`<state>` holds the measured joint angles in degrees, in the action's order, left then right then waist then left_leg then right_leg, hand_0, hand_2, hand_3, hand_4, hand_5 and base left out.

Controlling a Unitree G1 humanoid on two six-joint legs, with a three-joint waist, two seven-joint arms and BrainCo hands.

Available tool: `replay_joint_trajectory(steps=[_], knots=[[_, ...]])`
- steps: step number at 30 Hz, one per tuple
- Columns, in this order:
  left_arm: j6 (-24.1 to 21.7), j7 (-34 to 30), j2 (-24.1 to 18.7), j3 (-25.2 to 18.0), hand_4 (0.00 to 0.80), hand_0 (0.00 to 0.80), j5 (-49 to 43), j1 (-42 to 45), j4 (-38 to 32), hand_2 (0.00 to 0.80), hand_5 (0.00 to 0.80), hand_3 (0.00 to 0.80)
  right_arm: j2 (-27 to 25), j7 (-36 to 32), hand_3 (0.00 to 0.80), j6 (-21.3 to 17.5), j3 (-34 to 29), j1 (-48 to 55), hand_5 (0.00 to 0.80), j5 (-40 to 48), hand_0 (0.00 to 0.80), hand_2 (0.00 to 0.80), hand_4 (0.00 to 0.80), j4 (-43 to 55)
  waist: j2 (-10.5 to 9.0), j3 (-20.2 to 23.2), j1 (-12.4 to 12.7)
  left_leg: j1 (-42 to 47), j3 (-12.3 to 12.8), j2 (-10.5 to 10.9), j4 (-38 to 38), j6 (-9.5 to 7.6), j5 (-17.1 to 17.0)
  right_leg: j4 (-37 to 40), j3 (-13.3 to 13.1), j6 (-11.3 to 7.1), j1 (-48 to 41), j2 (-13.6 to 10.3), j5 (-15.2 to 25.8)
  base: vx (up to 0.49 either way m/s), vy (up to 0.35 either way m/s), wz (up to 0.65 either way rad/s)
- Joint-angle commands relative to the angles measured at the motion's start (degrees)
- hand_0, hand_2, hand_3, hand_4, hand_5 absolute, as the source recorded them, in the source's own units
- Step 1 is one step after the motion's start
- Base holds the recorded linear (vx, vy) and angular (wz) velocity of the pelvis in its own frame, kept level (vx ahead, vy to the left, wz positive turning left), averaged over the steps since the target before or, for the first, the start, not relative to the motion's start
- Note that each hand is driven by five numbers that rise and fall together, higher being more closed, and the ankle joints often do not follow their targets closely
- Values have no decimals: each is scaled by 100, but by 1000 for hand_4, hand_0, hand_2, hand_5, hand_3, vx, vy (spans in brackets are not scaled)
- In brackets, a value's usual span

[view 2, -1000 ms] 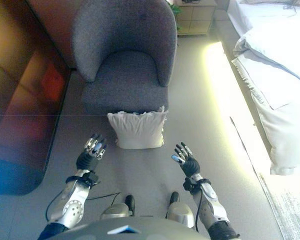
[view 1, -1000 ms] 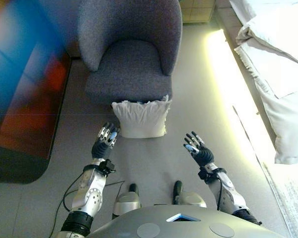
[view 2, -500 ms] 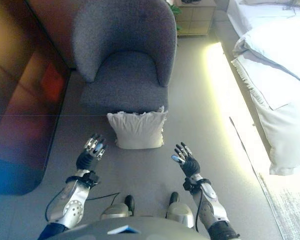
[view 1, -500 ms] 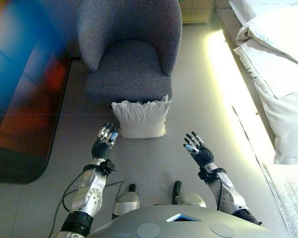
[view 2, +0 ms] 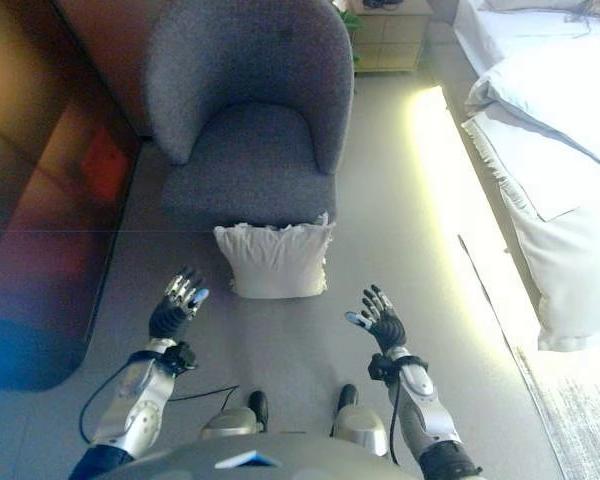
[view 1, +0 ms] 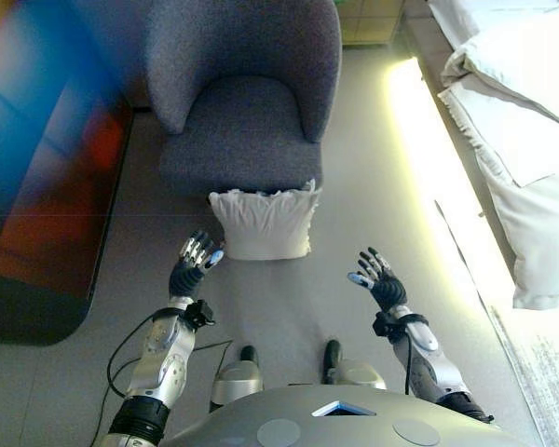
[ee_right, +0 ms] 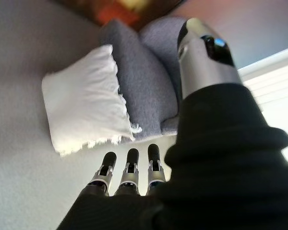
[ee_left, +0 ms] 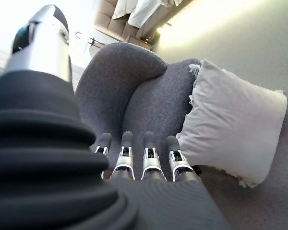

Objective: Pick up the cushion and take it to the sofa

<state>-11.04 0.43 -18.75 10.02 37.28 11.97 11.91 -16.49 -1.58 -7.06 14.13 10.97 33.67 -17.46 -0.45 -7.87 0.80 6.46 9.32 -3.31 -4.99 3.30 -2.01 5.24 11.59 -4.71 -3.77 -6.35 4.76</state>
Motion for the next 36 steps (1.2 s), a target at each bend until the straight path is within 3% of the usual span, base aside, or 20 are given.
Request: replay_joint_trajectory(steps=[1, 9, 14, 19, 26, 36], knots=[[167, -739, 25, 56, 0, 0, 863, -447, -383, 0, 0, 0, 56, -770, 0, -87, 12, -443, 0, 991, 0, 0, 0, 553, -53, -29, -26, -106, 58, 242, 182, -150, 301, -221, 159, -114, -192, 155, -441, 0, 0, 0], [792, -2791, 560, 102, 0, 0, 3355, -352, -535, 0, 0, 0, 546, -3147, 0, 561, -44, -414, 0, 3349, 0, 0, 0, 584, -6, 26, -23, -71, 127, 230, 165, -162, 347, -212, 199, -125, -198, 144, -456, 0, 0, 0], [1766, -4105, 1017, -7, 0, 0, 4523, -167, -306, 0, 0, 0, 849, -4374, 0, 1152, -175, -332, 0, 4395, 0, 0, 0, 500, -7, 88, -30, -68, 188, 213, 176, -158, 396, -214, 182, -146, -183, 139, -464, 0, 0, 0], [2074, -4540, 1253, -162, 0, 0, 4822, -71, 35, 0, 0, 0, 1069, -4619, 0, 1530, -332, -261, 0, 5005, 0, 0, 0, 292, -22, 152, -49, -18, 216, 211, 154, -164, 432, -187, 144, -147, -221, 151, -469, 14, 1, -1], [2121, -4653, 1254, -263, 0, 0, 4826, 53, 89, 0, 0, 0, 1110, -4854, 0, 1661, -395, -121, 0, 5003, 0, 0, 0, 269, -27, 184, -43, -9, 219, 213, 162, -166, 439, -185, 117, -138, -232, 158, -466, 4, 0, 0], [2114, -4478, 1193, -247, 0, 0, 4793, 4, 82, 0, 0, 0, 1038, -4609, 0, 1567, -291, -127, 0, 4769, 0, 0, 0, 269, -24, 212, -40, -29, 207, 222, 186, -163, 436, -207, 110, -119, -212, 162, -475, 0, 0, 0]])
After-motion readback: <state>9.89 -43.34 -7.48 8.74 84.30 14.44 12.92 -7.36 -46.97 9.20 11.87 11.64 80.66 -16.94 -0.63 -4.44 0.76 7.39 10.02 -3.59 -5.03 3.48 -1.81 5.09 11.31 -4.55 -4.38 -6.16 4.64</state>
